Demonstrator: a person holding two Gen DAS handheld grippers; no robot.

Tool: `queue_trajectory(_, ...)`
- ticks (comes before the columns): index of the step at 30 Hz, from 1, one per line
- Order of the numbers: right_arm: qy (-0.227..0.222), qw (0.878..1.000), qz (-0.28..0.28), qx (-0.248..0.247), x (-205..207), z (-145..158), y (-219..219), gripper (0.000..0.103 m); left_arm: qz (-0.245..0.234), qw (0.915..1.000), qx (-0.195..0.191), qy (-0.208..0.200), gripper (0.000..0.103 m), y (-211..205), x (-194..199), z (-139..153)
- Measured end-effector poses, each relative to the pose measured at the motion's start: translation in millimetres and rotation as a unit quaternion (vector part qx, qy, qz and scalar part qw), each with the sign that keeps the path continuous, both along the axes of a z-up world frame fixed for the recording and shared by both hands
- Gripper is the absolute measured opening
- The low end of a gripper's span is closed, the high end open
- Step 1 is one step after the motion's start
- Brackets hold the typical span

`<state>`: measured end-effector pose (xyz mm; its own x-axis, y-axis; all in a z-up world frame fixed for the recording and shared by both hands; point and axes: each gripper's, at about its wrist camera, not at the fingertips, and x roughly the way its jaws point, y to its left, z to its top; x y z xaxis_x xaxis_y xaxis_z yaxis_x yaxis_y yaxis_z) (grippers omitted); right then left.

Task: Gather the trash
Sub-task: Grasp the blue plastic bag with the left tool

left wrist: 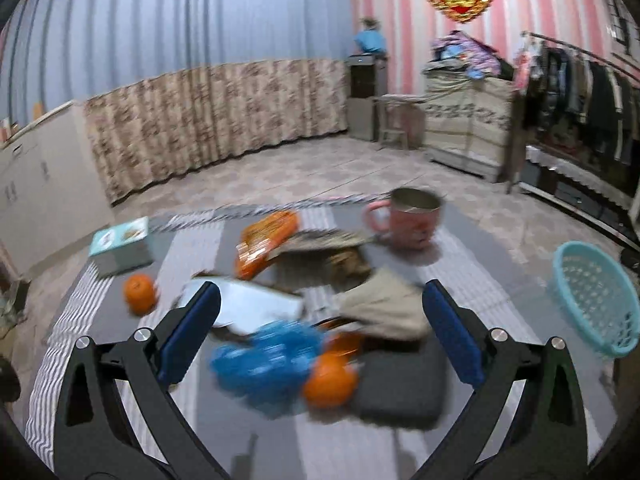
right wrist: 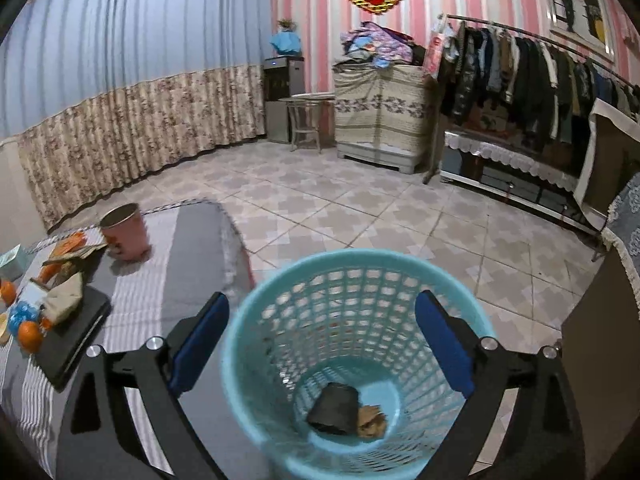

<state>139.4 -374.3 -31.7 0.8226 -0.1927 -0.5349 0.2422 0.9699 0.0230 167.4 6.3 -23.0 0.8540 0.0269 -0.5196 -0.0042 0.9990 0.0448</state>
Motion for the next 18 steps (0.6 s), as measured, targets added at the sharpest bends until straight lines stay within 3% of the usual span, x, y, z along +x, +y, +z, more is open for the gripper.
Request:
queue_trajectory(6,0.023,0.999,0.033,-0.018,9,-6,45,0.092,0.014,0.9984,-0.006,0.055,0.097,41,15,-38)
queue_trajectory(9,0.03,0.998,0.045,-0.017,11,-8,62,0.092,0.006,0.9963,-0.028,0.081,0.09,53,21,-54)
queue_trajectory(11,0.031,0.998,0.052,-0.024,12,-8,75,0.092,-0.011,0.9938,-0.049,0.099,0.08,55,29,-60)
queue_trajectory(15,0.04,0.996,0.069,-0.027,15,-9,98,0.092,-0.042,0.9883,-0.061,0.133,0.041,51,37,-74)
queue_trajectory(16,0.042,0.996,0.074,-0.025,15,-10,103,0.092,-0.05,0.9882,-0.063,0.131,0.031,49,35,-74)
queue_trajectory(18,0.045,0.995,0.081,-0.022,14,-10,112,0.092,-0.059,0.9909,-0.048,0.111,0.023,46,29,-66)
